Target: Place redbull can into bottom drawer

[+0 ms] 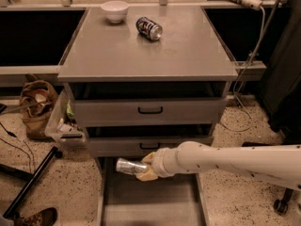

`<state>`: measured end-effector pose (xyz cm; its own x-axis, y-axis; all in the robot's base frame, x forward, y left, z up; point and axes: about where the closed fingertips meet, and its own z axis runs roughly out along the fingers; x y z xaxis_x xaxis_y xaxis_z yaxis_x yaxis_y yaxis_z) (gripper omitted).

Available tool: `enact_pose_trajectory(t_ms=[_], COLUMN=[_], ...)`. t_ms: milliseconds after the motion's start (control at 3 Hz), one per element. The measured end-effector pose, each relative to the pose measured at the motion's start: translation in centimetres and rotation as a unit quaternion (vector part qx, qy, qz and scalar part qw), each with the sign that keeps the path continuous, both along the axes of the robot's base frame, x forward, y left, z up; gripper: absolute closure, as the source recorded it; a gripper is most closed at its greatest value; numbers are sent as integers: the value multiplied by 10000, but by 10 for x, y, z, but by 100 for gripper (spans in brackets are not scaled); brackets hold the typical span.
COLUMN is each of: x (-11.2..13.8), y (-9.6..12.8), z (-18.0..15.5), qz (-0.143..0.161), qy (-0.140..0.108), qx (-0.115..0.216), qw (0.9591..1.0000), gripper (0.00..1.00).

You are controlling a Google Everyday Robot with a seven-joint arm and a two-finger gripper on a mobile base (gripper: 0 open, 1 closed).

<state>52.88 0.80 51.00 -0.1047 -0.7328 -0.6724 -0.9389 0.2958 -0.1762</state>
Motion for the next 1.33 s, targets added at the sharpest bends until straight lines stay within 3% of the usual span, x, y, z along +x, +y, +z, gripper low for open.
enact_pose_trajectory(t_ms=[333, 667, 1000, 1333], x=[-1, -17, -44, -59], y=[-7, 3, 21, 27], z=[-70, -136, -186, -204], qz=[-280, -422, -423, -434], qy=[423, 838, 1223, 1412], qx=[204, 552, 973, 1044], qw=[9985, 9941, 9868, 9835], gripper=[100, 100, 100, 100])
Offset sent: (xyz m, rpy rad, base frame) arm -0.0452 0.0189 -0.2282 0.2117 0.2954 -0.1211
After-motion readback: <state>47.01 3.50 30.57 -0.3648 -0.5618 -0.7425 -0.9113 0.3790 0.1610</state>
